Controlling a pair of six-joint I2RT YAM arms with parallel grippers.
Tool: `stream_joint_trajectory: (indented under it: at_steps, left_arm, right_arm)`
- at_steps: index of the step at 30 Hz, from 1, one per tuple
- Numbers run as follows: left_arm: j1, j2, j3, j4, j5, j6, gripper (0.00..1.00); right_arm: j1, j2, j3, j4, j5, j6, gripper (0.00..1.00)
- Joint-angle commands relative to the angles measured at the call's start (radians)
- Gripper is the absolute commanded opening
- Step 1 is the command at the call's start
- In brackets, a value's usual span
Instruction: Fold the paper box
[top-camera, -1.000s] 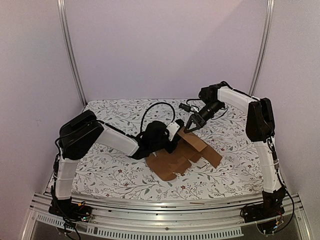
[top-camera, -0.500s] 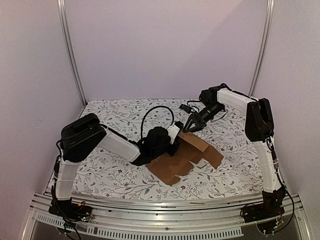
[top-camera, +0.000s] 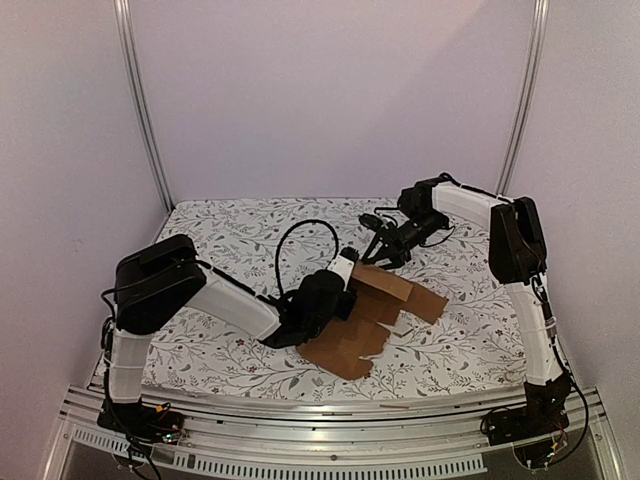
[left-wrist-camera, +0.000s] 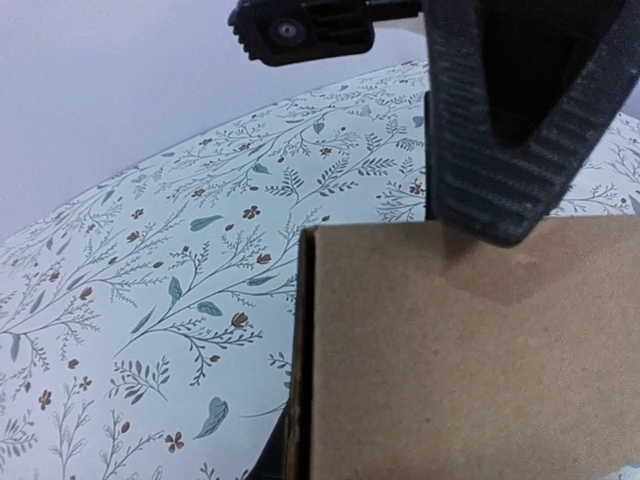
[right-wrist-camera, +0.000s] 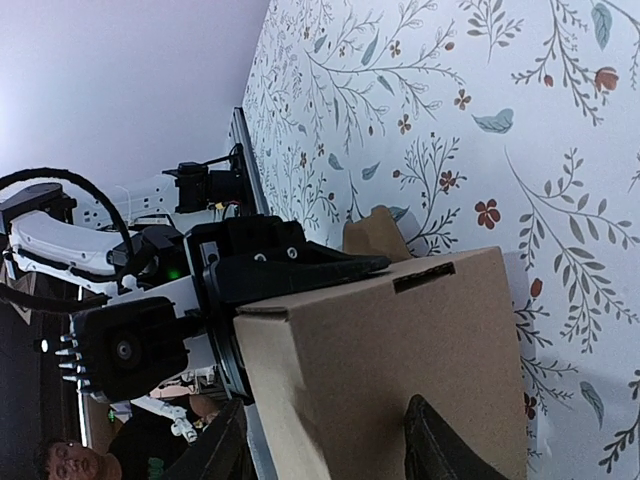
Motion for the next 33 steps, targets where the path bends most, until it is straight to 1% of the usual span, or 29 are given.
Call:
stream_joint_trajectory:
  at_steps: [1,6,11,17,21,28,33]
  left_arm:
    - [-0.001,-0.043,-0.049,0.022,0.023,-0.015,0.12]
    - [0.027,-0.027,-0.026,0.007,0.121,0.004,0.16]
    - [0.069,-0.024,-0.029,-0.005,0.216,-0.032,0.22]
    - [0.121,-0.018,-0.045,0.011,0.354,-0.070,0.23]
    - [0.139,-0.007,-0.037,0.013,0.406,-0.078,0.23]
    - [0.146,0.028,0.019,-0.022,0.429,-0.070,0.18]
    - [0.137,0.056,0.030,0.014,0.370,-0.057,0.15]
  right_arm:
    - [0.006,0.002,-0.027,-0.080,0.003,0.067,0.50]
    - [0.006,0.002,-0.033,-0.078,0.026,0.052,0.48]
    - [0.006,0.006,-0.034,-0.079,0.084,0.028,0.47]
    - [0.006,0.007,-0.037,-0.032,0.162,0.053,0.43]
    - [0.006,0.010,-0.036,-0.015,0.176,0.069,0.41]
    - [0.006,0.038,-0.036,-0.009,0.134,0.085,0.39]
    - [0.006,0.055,-0.035,-0.006,0.097,0.101,0.40]
